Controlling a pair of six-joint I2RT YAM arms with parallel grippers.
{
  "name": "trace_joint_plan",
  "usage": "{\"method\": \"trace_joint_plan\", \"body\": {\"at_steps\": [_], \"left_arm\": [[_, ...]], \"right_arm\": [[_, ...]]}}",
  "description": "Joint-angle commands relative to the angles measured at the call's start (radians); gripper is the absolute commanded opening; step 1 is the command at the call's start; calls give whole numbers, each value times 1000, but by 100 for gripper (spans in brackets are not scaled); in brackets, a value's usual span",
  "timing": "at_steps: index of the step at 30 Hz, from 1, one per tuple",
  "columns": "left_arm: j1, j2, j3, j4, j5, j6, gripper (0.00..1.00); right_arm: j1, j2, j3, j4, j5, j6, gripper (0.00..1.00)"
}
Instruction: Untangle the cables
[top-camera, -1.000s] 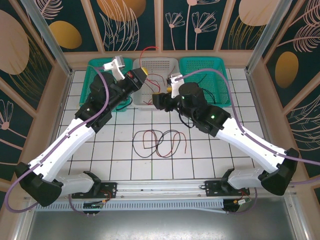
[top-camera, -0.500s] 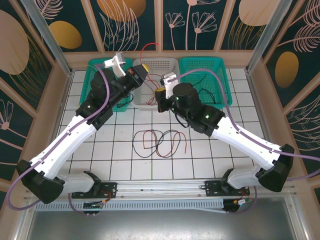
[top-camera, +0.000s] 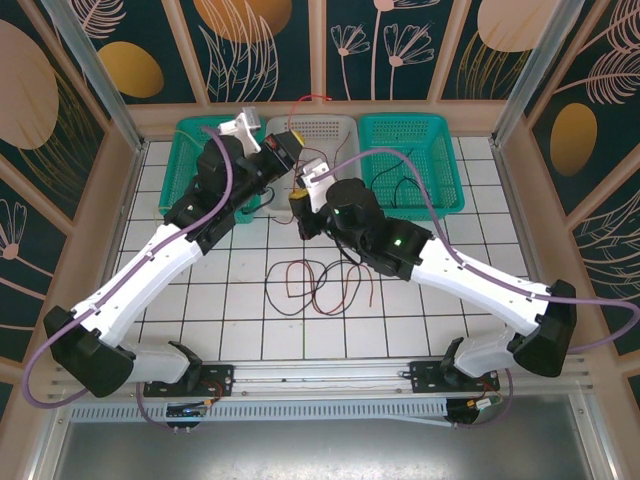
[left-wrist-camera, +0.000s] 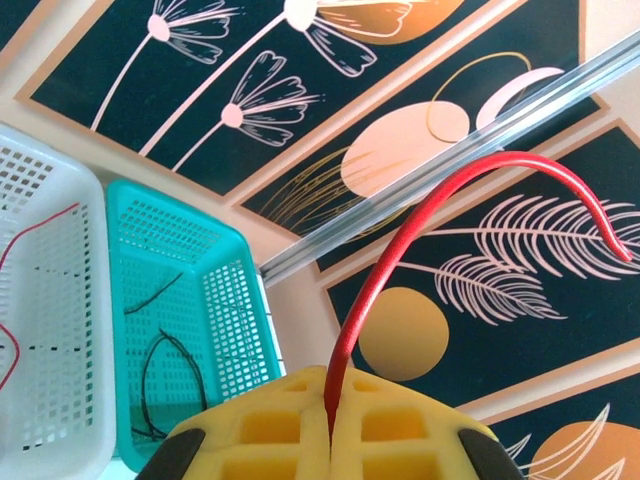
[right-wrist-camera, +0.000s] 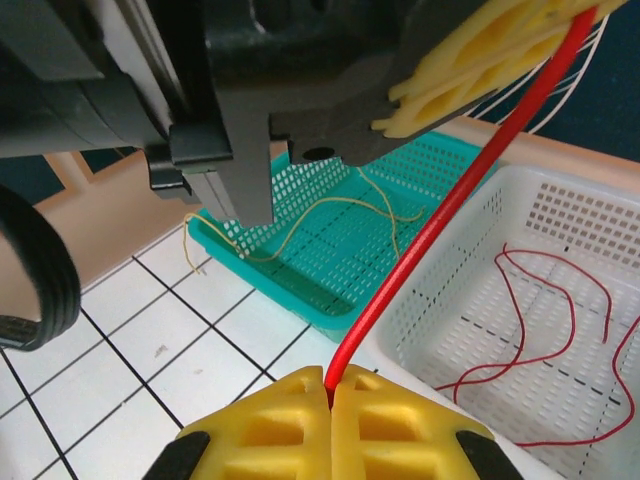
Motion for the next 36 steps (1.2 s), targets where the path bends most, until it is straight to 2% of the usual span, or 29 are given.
{"method": "trace_joint_plan", "body": {"at_steps": [1,7,8,10,13,20,25,32,33,35,36], "left_arm": [[8,-26,-14,104,-45,-7,0],[9,-37,8,57,-87,64,0],[9,-34,13,48,-91,73,8],[8,-33,18,32,-113,94,36],[17,-36,26,2,-160,118,63],[93,-54,22,-151,-236,131,89],[103,-159,-106,-147,-293,186,98],[104,-278,-275,-185,-277,202,98],[104,-292,-296,-193,-272,203,98],[105,-319,-339,-207,-260,205,98],[104,-329,-362,-217,-255,206,97]], "right_arm": [[-12,15,-12,-27,-27,6,0],[-95,-33,-39,-4,-89,66,0],[-104,-37,-34,-8,-91,74,0],[-131,-40,-15,-21,-107,98,0],[-183,-35,23,-37,-152,149,0],[-348,84,132,-51,-332,226,0],[-422,217,260,-68,-402,249,0],[-482,440,403,-122,-459,289,0],[-482,471,420,-130,-460,291,5],[-481,516,445,-148,-461,292,22],[-482,526,453,-155,-456,295,27]]}}
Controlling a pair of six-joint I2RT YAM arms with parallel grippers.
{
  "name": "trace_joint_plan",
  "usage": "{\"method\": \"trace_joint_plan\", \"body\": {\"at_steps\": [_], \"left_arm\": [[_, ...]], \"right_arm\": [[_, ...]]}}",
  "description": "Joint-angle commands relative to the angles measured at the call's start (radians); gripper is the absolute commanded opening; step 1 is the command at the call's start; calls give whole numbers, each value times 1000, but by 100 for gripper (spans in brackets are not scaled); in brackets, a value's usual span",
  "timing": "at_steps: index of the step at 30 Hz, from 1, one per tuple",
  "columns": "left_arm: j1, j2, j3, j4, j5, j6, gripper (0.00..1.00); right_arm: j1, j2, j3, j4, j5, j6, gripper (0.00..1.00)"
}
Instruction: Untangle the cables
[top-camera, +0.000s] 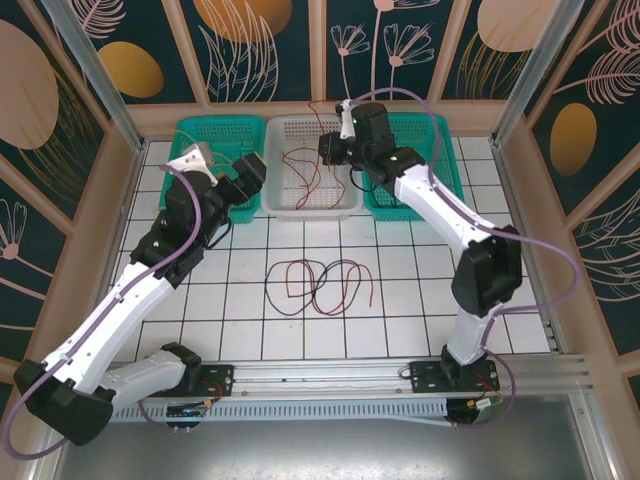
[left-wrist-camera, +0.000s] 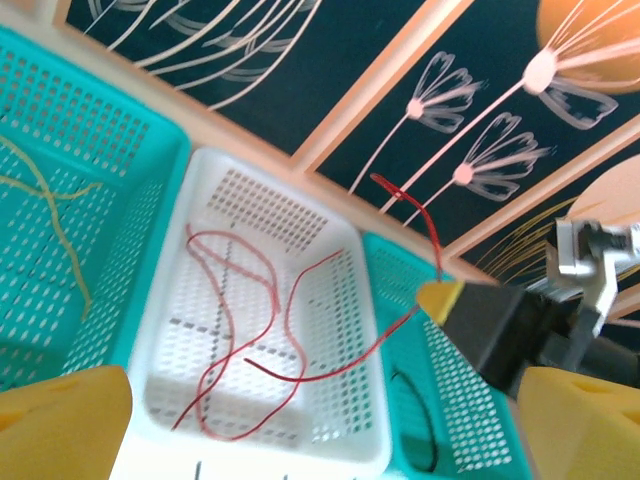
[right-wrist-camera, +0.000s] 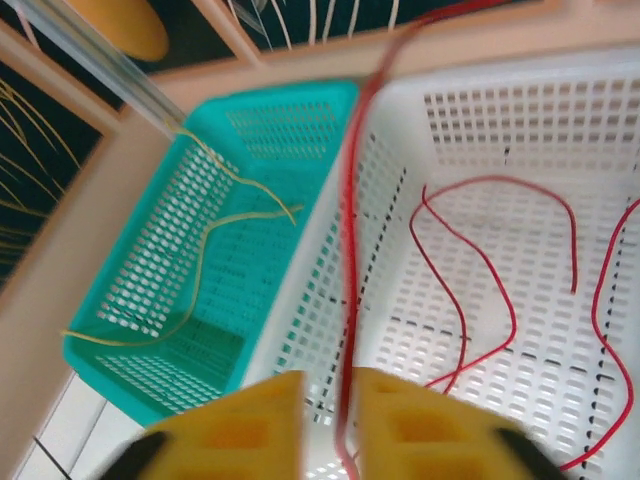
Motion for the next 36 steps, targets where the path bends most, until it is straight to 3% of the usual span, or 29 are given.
{"method": "trace_joint_plan", "body": {"at_steps": [1,4,6,7,13,22,29,36], "left_arm": [[3,-39,-72,-52,18,24,96],[3,-42,-113,-81,58,36,85],[3,-32,-132,-96,89,39,83],[3,-25,-140,-102,105,41,82],[3,-5,-189,-108,163,42,77],[4,31,-259,-97,247,9,63],[3,4,-293,-56,275,-30,58],[3,-62,-320,-61,260,-43,56]], "right_arm": [[4,31,47,-51,-25,16,31],[4,-10,3,-26,4,25,43],[3,-46,-31,-19,23,25,60],[4,-65,-50,-23,36,22,62],[64,-240,-224,-24,123,-4,58],[275,-461,-578,-26,257,98,59],[373,-345,-694,3,263,180,58],[390,-177,-635,12,267,178,51]]}}
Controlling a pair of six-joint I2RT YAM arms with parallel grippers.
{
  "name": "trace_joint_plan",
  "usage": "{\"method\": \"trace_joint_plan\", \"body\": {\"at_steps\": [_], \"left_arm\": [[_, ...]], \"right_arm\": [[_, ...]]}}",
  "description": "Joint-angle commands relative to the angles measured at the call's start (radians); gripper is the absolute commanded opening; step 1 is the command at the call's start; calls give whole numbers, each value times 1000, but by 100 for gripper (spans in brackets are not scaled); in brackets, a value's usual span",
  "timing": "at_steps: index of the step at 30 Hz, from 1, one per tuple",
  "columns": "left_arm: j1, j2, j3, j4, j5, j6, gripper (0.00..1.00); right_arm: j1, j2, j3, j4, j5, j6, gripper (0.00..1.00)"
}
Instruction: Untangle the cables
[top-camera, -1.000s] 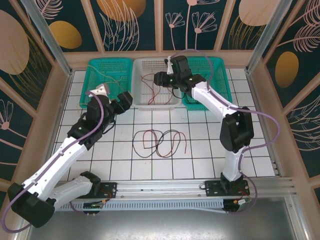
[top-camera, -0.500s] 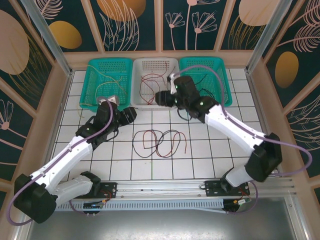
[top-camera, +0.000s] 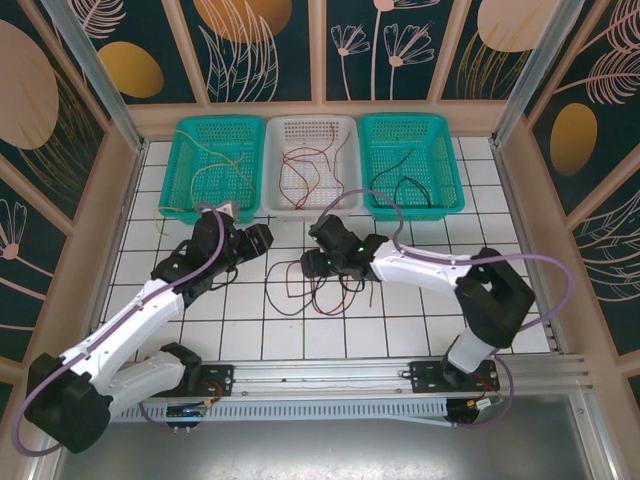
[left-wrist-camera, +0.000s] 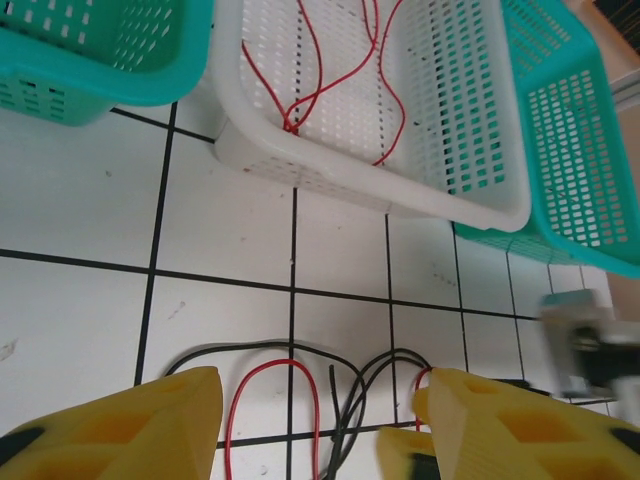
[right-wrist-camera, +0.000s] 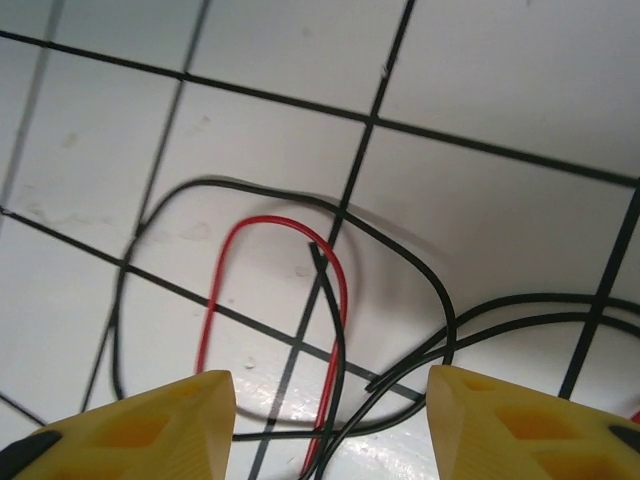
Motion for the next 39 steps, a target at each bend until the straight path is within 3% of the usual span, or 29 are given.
{"method": "trace_joint_plan", "body": {"at_steps": [1,7,12,14,20,24,29,39], "left_arm": [[3,-33,-25,13,1,-18,56],[4,-34,-36,27,7,-22,56],[3,-26,-30,45,18,-22,56],[3,-23,-27,48,21,-21,56],[3,-25,-21,101,73,-14,59],[3,-37,-26,198,144,-27,59],[2,-40,-42,444,296,-81,58],[-83,53,23,655,437,-35,70]], "right_arm": [[8,56,54,15,34,10,49],[10,143,90,14,38,-14,39],[10,162,86,44,14,-19,40],[10,165,87,44,17,-24,24],[22,63,83,8,69,-49,0],[36,-96,53,26,63,-71,0],[36,-298,63,6,75,-78,0],[27,-449,259,-80,187,-162,0]]}}
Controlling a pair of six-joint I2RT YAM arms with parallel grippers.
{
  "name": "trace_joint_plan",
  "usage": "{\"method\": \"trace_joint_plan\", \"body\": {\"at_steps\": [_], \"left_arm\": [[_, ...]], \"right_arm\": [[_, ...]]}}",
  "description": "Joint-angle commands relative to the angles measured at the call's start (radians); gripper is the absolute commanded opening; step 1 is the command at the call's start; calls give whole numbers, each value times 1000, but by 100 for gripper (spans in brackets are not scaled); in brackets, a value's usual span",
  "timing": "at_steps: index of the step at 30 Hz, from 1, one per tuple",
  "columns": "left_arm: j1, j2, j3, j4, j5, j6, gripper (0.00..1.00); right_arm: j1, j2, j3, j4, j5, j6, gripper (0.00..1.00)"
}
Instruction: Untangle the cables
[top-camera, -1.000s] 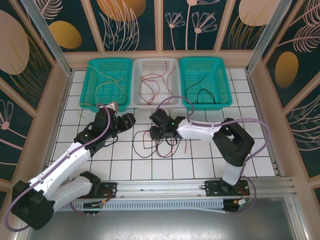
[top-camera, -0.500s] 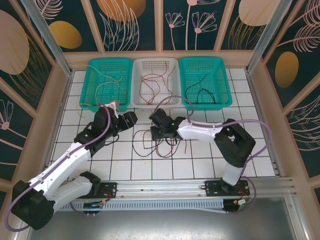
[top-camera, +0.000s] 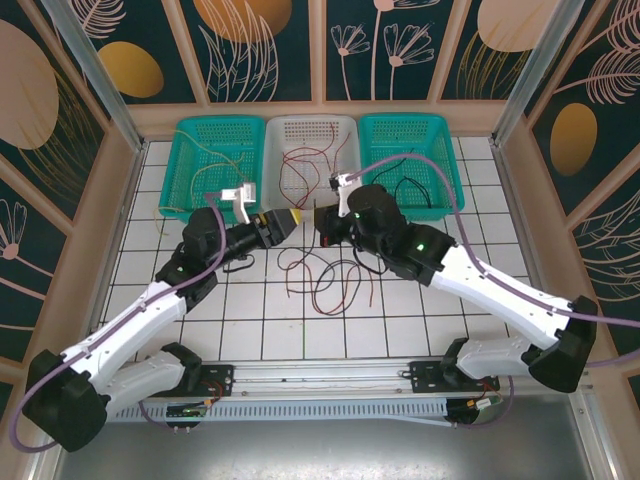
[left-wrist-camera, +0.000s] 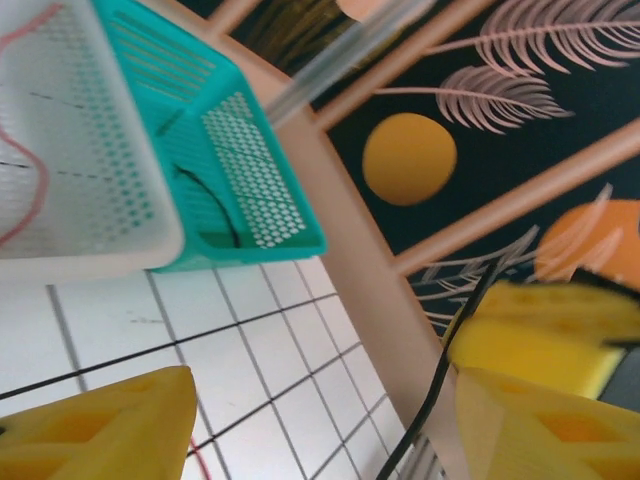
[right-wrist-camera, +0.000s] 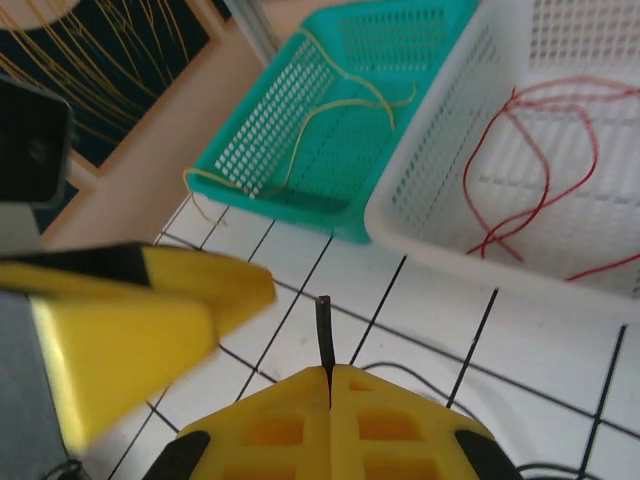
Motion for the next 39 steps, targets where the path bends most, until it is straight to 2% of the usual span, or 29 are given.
{"method": "trace_joint_plan", "body": {"at_steps": [1,6,11,14,17,22,24,26,28,30,34,37,39], "left_arm": [[-29,35,44,151,94,17,72],[-68,87,105,207,174,49,76],[-80,132,174,153,197,118,76],[-87,152,182,155,211,129,72],[-102,169,187,168,229,132,62],[-113,177,194,157,255,150,52],[-115,176,190,155,260,156,45],[-115,178,190,158,263,156,34],[-120,182,195,158,258,159,15],[-121,184,205,150,235,170,1],[-120,159,214,167,123,182,0],[-121,131,203,258,100,169,0],[-121,131,219,301,137,156,0]], "right_arm": [[-12,-35,92,-42,74,-52,0],[-47,-40,186,-43,42,-69,0],[-71,-59,242,-21,17,-72,0],[-86,-71,266,-11,10,-69,0],[-99,-75,283,-15,7,-72,0],[-121,-86,291,-19,23,-67,0],[-128,-94,291,-14,23,-62,0],[-134,-98,291,-11,21,-58,0],[-137,-100,292,-9,10,-49,0],[-137,-108,282,-2,0,-39,0],[-140,-147,226,-7,59,4,0],[-194,-161,187,-62,101,86,0],[-263,-155,169,-113,67,146,0]]}}
